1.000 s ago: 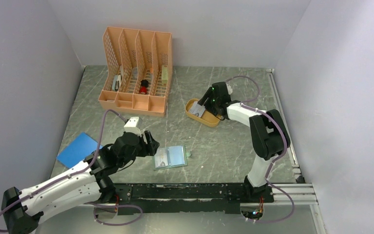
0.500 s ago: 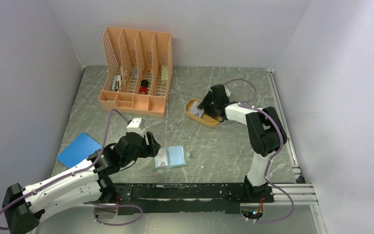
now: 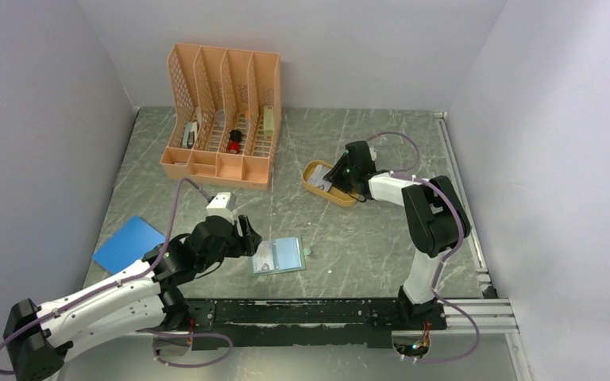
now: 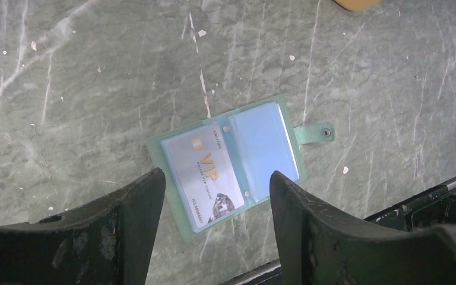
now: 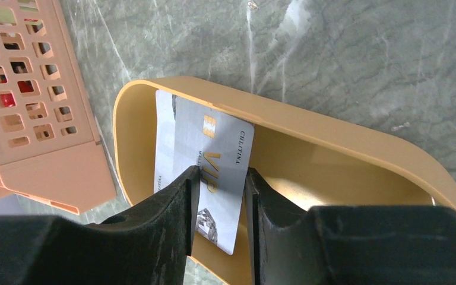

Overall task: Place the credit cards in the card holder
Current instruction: Pick up the credit card from the storage box.

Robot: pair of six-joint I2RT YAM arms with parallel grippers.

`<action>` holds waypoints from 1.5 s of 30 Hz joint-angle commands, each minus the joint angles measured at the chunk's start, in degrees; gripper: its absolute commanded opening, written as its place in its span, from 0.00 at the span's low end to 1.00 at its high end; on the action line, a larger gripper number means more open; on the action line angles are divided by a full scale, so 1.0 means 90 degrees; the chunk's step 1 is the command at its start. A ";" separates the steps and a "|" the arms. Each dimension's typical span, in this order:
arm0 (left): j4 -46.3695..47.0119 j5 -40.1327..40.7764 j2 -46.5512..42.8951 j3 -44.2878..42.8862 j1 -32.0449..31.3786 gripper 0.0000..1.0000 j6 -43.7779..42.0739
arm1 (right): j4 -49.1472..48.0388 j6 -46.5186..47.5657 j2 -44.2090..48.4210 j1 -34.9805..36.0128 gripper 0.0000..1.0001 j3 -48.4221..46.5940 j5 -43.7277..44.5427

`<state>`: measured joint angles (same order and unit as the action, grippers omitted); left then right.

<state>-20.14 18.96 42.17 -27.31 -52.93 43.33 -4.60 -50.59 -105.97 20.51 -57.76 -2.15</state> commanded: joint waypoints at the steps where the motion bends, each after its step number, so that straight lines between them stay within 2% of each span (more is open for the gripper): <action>1: 0.0109 -0.0082 -0.0032 0.0037 0.0003 0.69 0.0051 | 0.0141 0.0035 0.0202 -0.0108 0.36 0.0265 0.0093; 14: 0.0149 -0.0154 0.0029 0.0041 0.0004 0.68 0.0097 | 0.0083 0.0086 0.0478 -0.0169 0.31 0.0419 0.0017; 26: 0.0172 -0.0176 0.0028 0.0026 0.0002 0.68 0.0098 | 0.0072 -0.0005 0.0818 -0.0172 0.07 0.0457 -0.0126; 33: 0.0189 -0.0184 0.0042 0.0027 0.0003 0.68 0.0104 | 0.0276 -0.0141 0.0869 -0.0175 0.00 0.0293 -0.0224; 38: 0.0151 -0.0183 -0.0014 0.0027 0.0007 0.68 0.0107 | 0.0475 -0.0373 0.0898 -0.0188 0.00 0.0150 -0.0289; 45: 0.0075 -0.0154 -0.0062 -0.0040 0.0002 0.68 0.0079 | 0.1273 -0.1144 0.1299 -0.0211 0.00 -0.0422 -0.0411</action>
<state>-20.01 17.78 42.30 -27.31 -52.93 43.97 1.43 -56.18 -98.21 19.03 -57.52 -4.60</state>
